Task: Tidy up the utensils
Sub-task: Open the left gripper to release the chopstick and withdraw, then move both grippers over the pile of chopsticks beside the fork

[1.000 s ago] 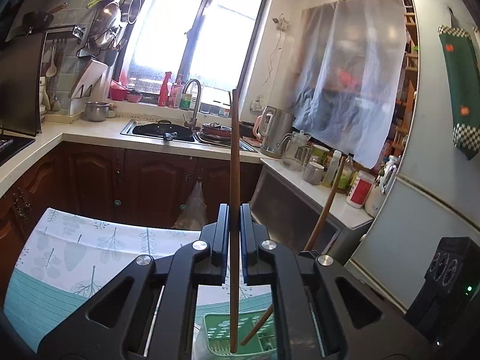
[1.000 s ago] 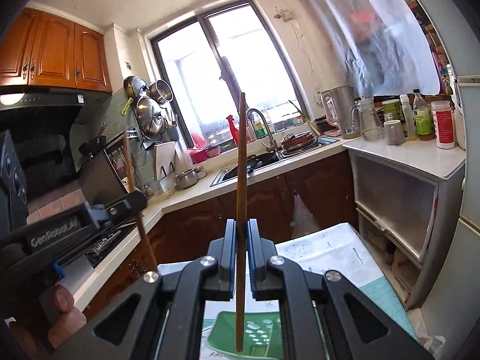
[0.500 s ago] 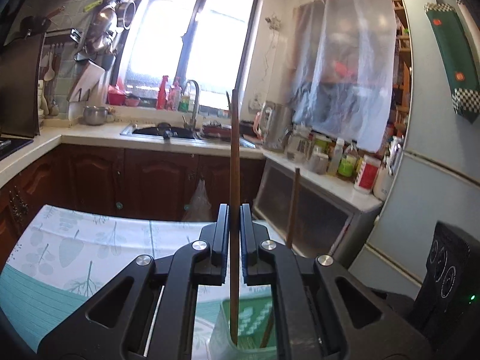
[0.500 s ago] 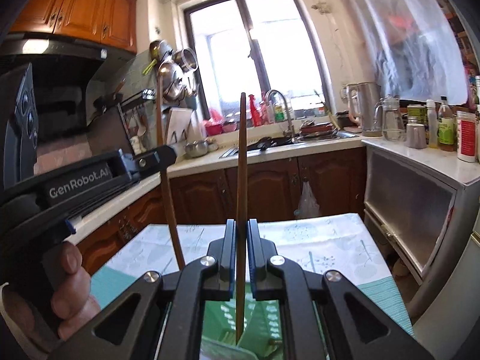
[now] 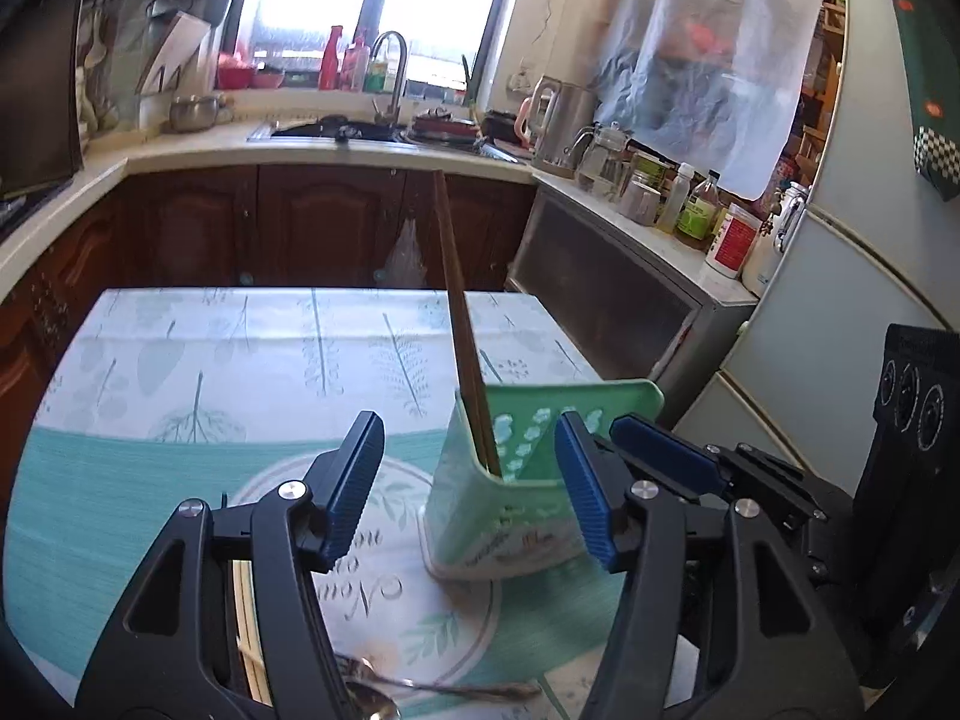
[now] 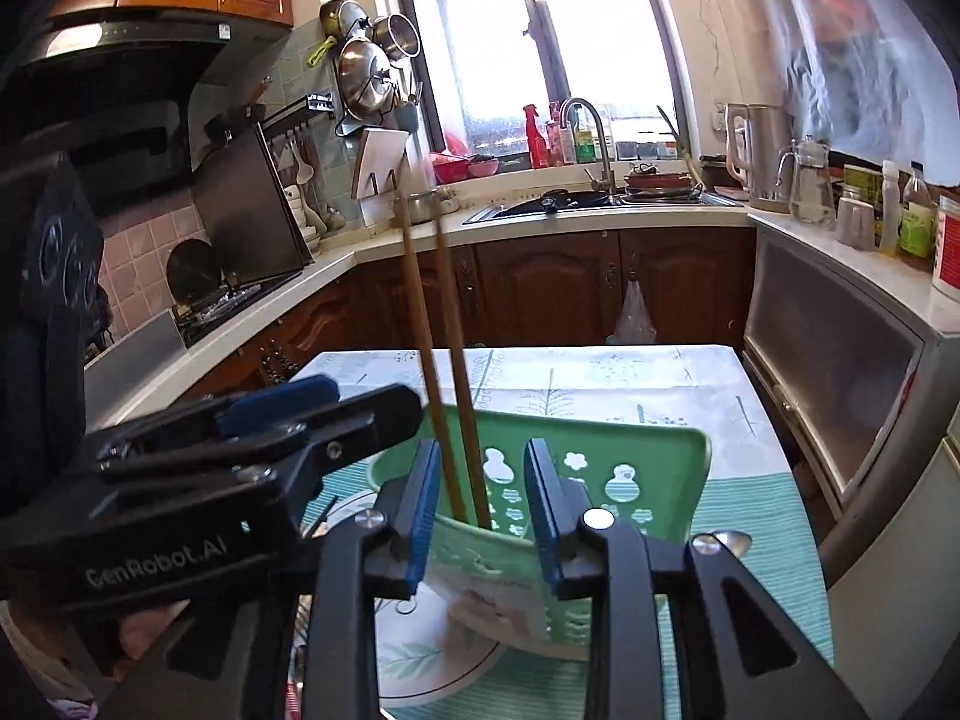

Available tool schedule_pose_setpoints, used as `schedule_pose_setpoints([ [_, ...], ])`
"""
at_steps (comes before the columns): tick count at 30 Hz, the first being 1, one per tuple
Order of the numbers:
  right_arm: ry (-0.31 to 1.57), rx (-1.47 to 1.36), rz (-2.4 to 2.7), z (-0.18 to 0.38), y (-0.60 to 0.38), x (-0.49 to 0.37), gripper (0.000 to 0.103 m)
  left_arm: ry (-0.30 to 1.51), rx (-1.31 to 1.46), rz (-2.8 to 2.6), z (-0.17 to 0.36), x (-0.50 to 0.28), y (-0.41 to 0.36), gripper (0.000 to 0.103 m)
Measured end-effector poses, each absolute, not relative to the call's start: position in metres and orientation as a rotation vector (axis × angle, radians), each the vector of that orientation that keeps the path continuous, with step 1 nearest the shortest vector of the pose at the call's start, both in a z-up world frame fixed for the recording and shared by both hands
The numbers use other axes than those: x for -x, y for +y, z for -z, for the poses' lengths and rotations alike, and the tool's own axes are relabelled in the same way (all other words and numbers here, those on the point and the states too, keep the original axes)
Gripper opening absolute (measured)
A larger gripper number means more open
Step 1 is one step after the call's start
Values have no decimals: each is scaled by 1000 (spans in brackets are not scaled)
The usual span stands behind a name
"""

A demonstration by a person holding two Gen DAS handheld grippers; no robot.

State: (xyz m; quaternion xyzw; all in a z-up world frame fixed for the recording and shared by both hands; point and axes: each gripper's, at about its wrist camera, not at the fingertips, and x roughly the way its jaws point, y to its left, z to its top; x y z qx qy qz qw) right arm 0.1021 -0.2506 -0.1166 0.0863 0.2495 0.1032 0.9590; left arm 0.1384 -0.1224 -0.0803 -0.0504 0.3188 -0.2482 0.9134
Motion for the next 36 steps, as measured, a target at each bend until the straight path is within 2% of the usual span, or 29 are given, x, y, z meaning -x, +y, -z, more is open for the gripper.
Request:
schedule_pose_setpoints([
  [9,553,-197,-174,108,-232,-79,29,704,108,450,70,-98,-75,57],
  [26,693,-283,-215,138,-187,-45,29,751,103,421,86,-30,5,57],
  [30,721,-288,-223,145,-179,-41,29,753,105,344,91,-26,18,68],
  [32,731,-279,-225,148,-173,-40,29,753,99,288,92,-27,25,79],
  [36,747,-240,-229,152,-159,-36,29,768,59,206,95,-30,33,82],
])
